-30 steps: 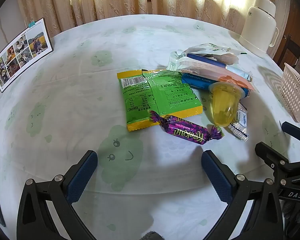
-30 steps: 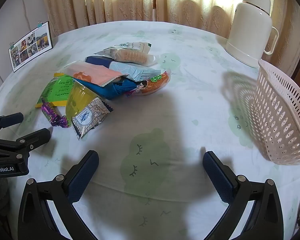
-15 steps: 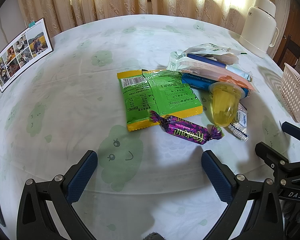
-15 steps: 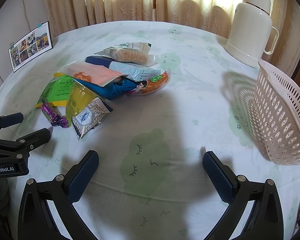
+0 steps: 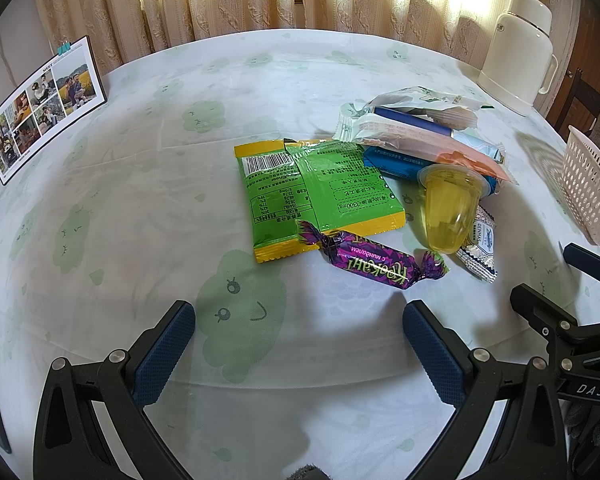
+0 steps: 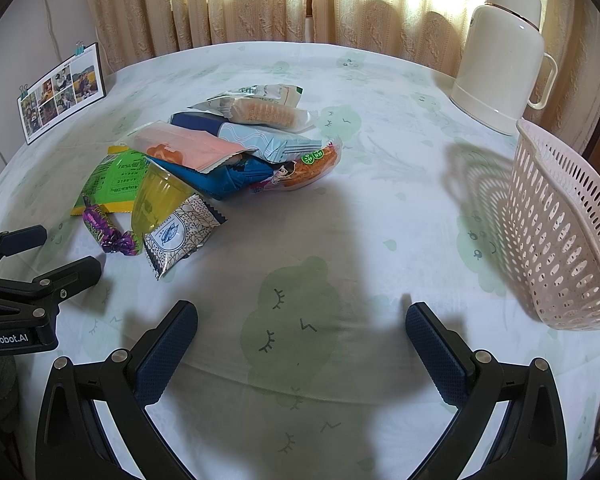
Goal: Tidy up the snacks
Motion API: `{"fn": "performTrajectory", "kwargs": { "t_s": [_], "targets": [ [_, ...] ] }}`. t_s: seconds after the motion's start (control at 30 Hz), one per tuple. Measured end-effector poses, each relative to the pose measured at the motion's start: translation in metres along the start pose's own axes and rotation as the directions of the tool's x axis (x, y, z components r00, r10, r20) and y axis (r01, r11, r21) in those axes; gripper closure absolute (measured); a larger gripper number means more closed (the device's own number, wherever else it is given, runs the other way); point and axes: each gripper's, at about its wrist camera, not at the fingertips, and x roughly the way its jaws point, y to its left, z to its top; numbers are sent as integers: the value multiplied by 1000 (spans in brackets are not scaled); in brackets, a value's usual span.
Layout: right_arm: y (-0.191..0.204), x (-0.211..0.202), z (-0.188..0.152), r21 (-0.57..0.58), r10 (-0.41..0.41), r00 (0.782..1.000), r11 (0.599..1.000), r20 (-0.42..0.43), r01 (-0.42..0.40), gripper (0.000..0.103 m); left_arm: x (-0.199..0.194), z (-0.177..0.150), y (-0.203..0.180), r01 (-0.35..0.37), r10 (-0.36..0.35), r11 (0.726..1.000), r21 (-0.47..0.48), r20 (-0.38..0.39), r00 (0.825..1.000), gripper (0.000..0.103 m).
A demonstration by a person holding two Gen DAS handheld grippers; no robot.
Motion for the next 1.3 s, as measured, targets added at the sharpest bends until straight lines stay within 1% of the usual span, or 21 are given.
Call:
{"fn": "performTrajectory", "kwargs": {
  "t_s": [0.7,1.1,1.3],
  "targets": [
    [-1,1,1,-5,4,1000,1000,-1,-4,0,0,0,0,0,0,1000,0,0,1000,0],
    [-2,7,8,-36,23,999,999,-29,-24,0,-2,1,-2,2,-2,1000,5,-2,1000,0],
    [-2,7,8,-37,23,999,999,-26,-24,0,-2,1,-2,2,-2,1000,4,-2,1000,0]
  ]
}}
